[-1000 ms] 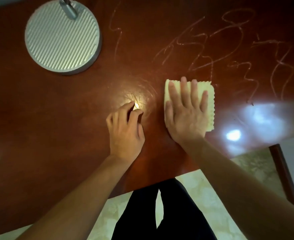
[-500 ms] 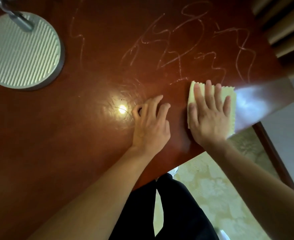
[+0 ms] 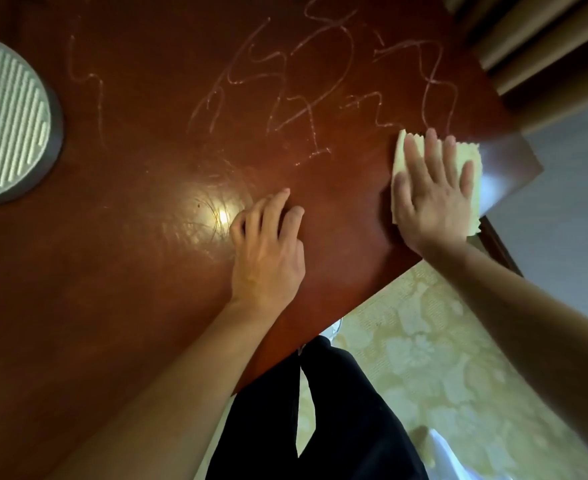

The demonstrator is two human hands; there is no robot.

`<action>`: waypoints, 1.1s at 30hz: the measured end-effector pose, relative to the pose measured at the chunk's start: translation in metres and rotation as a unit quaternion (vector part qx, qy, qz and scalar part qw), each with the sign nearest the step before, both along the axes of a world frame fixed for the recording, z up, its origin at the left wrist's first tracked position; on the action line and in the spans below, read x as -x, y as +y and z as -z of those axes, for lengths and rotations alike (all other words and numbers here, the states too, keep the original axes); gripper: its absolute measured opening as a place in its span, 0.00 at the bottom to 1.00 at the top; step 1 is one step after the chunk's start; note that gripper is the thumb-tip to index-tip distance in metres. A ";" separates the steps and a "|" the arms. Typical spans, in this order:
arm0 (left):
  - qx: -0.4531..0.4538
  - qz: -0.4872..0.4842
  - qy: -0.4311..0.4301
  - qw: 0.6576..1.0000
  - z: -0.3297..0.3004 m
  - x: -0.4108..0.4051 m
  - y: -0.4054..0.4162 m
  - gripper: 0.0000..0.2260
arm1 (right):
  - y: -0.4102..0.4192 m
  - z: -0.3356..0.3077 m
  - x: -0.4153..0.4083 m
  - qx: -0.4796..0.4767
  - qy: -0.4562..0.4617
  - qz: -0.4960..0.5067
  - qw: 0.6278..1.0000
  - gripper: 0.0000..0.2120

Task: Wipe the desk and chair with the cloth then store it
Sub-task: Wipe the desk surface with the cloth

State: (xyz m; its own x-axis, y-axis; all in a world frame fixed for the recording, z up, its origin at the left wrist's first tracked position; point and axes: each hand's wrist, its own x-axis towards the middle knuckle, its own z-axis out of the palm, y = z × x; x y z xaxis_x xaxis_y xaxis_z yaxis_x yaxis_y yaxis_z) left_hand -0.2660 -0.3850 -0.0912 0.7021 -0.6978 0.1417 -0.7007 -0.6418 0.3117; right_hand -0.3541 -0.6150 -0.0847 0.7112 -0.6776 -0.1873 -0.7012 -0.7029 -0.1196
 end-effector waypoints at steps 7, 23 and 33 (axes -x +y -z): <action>0.021 -0.014 0.012 1.000 -0.001 0.000 0.000 0.12 | 0.112 0.003 -0.030 -0.006 -0.030 -0.124 0.992 0.27; -0.036 -0.003 0.014 0.999 -0.003 -0.002 0.000 0.18 | 0.024 0.000 -0.051 -0.007 -0.032 -0.088 0.996 0.26; -0.045 -0.059 0.007 0.997 -0.013 0.007 -0.020 0.20 | -0.002 0.007 -0.037 -0.001 -0.021 -0.285 0.958 0.26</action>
